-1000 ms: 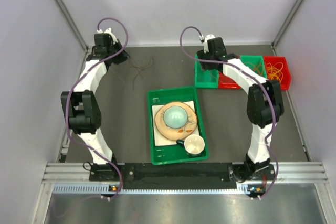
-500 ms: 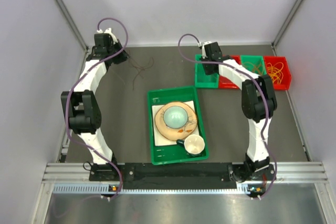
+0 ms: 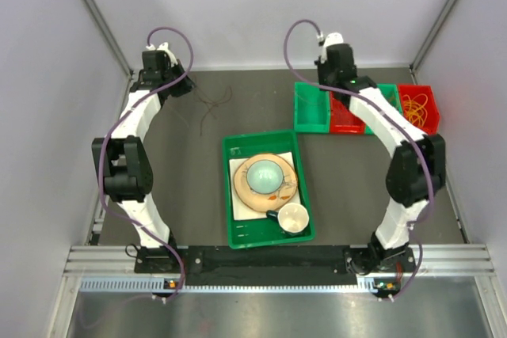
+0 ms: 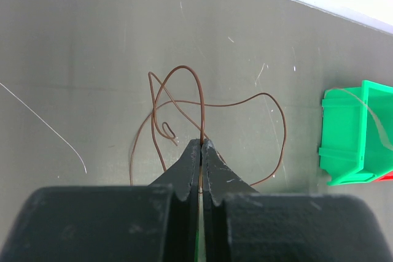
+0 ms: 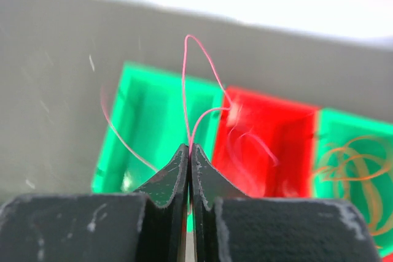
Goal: Untangle the cables
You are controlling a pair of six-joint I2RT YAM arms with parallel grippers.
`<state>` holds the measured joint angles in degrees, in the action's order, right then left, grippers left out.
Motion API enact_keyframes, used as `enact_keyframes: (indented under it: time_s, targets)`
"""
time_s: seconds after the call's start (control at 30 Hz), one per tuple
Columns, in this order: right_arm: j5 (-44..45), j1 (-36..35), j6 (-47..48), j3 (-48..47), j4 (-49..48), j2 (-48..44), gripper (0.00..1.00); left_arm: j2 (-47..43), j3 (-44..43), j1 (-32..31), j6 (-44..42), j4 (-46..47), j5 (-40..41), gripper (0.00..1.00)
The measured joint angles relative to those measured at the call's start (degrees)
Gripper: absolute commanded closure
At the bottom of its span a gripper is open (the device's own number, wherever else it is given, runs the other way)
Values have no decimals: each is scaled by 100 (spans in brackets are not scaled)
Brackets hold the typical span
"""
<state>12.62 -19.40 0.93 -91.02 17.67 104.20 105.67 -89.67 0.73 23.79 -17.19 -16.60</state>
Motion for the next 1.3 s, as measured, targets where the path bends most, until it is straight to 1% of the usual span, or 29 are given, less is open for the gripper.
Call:
enact_keyframes:
  time_s: [0.13, 0.3, 0.5, 0.87, 1.03, 1.3]
  targets:
    - [4, 225, -197, -63, -225, -763, 100, 0, 0, 0, -2, 0, 2, 100]
    - [4, 638, -341, -437, -297, -1049, 100, 0, 0, 0, 0, 0, 0, 100]
    - [-13, 999, -503, -538, -308, -1051, 100, 0, 0, 0, 0, 0, 0, 100]
    - [-48, 1189, -667, -490, -321, -992, 100, 0, 0, 0, -2, -2, -2, 100]
    - [-46, 1322, -719, -376, -328, -728, 100, 0, 0, 0, -17, -2, 0, 100]
    - [-122, 1331, -763, -271, -299, -223, 100, 0, 0, -2, -28, -4, -2, 100]
